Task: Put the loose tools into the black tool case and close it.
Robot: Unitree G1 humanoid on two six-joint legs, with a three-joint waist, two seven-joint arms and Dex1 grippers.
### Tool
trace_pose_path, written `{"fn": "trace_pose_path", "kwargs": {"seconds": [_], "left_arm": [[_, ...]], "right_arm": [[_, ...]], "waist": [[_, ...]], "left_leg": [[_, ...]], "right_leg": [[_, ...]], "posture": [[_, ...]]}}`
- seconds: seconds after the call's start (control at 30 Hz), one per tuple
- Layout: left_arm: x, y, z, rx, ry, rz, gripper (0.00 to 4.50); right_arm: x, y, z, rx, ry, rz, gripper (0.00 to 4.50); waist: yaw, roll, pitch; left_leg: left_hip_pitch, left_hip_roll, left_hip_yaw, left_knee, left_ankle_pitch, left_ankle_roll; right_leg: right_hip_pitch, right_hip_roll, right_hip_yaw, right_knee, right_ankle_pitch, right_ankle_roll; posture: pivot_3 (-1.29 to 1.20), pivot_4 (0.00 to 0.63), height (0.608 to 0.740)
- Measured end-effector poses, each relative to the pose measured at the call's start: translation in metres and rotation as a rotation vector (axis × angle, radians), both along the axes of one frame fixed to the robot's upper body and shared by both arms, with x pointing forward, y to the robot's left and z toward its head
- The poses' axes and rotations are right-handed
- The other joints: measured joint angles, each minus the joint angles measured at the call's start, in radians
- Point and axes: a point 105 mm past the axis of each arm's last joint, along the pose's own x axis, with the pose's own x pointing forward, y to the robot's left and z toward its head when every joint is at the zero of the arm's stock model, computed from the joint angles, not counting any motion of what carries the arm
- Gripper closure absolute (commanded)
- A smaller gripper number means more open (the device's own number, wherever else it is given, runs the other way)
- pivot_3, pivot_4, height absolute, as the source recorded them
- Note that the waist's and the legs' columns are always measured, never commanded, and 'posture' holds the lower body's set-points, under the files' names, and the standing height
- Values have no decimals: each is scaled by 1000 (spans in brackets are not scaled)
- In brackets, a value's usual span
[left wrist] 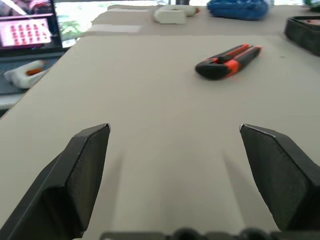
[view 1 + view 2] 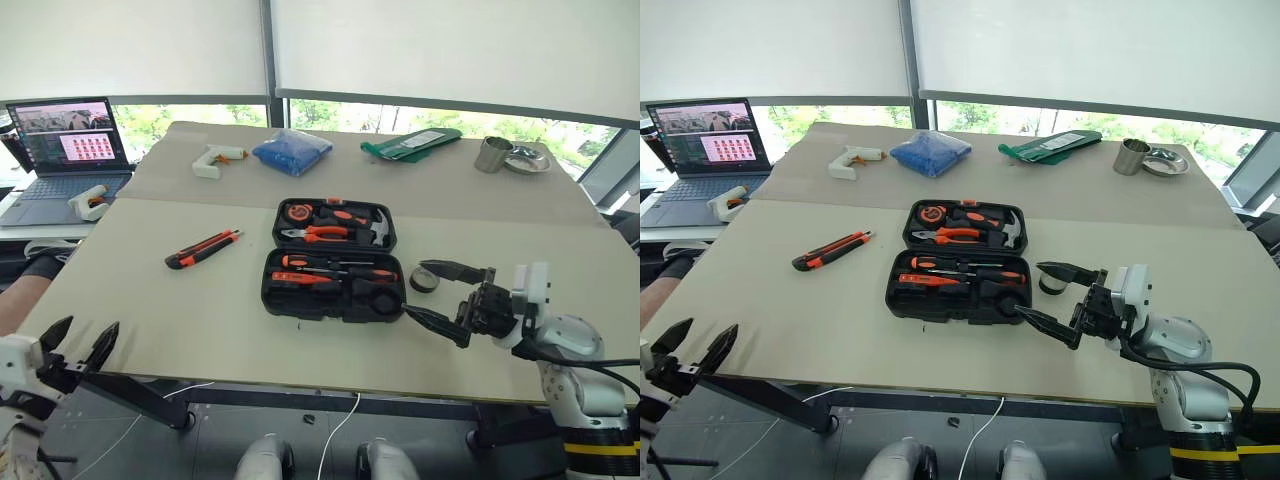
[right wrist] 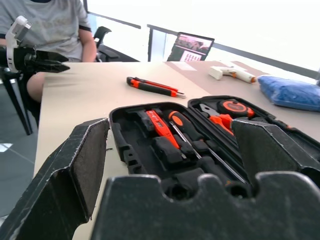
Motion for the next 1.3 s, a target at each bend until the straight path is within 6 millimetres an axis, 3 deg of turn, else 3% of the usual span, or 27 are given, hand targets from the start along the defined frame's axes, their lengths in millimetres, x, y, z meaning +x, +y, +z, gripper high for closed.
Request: {"fn": "trace_pose_path", "kwargs": {"seconds": [0.13, 0.33, 0.4, 0.57, 0.7, 0.77, 0.9, 1.03, 1.17, 1.3], "left_arm": [[34, -16, 4, -36, 65, -79, 55], [120, -62, 48, 21, 93, -266, 55], [141, -75, 57, 30, 112, -318, 55], [182, -84, 57, 80, 237, -315, 55], [193, -88, 44, 174, 342, -300, 55], [192, -89, 27, 201, 411, -297, 55], [195, -91, 27, 224, 425, -290, 55], [192, -90, 23, 188, 445, -299, 1062], [191, -91, 24, 157, 435, -315, 2575], [188, -98, 27, 116, 367, -393, 2746]], "right_arm": [[1, 4, 5, 10, -10, -23, 0], [-2, 18, 8, 18, -10, -12, 0], [-2, 20, 7, 18, -4, -9, 0], [-1, 22, 16, 54, -2, -31, 0], [-3, 24, 22, 64, -8, -34, 0], [-4, 25, 22, 62, -6, -40, 0], [-9, 24, 22, 57, -7, -52, 0], [-11, 20, 20, 50, 11, -74, 0], [-12, 19, 19, 48, 15, -85, 0], [-12, 18, 18, 45, 22, -85, 0]], "waist": [[6, 0, 0], [4, -1, 0], [-1, -1, 0], [-19, -2, 0], [-24, -2, 0], [-24, -2, 1], [-21, -3, 1], [-22, -3, 1], [-21, -3, 1], [-19, -3, 1]], "left_leg": [[-1, 0, 0, 0, 1, -1], [-4, -1, 2, 0, 2, 0], [-5, -2, 3, 0, 6, 9], [-7, -1, 3, -1, 7, 8], [-7, -1, 3, -1, 6, 8], [-8, -1, 3, 0, 6, 8], [-8, -1, 2, 1, 6, 8], [-7, -1, 2, 1, 6, 8], [-7, -1, 2, 1, 6, 8], [-7, -1, 2, 1, 6, 9]], "right_leg": [[-2, 1, -1, 1, 0, 0], [1, 3, 0, 2, 7, 2], [0, 4, 0, 1, 7, 2], [-1, 9, 0, 1, 7, 2], [-1, 9, 1, 2, 6, 3], [-2, 9, 1, 1, 6, 3], [-2, 8, 1, 2, 6, 3], [-2, 8, 2, 2, 5, 4], [-2, 8, 2, 3, 6, 4], [-2, 7, 2, 3, 6, 3]], "posture": [[0, 150, 739], [0, 150, 739], [0, 150, 739], [0, 150, 739], [0, 150, 739], [0, 150, 739], [0, 150, 739], [0, 150, 739], [0, 150, 739], [0, 150, 739]]}}
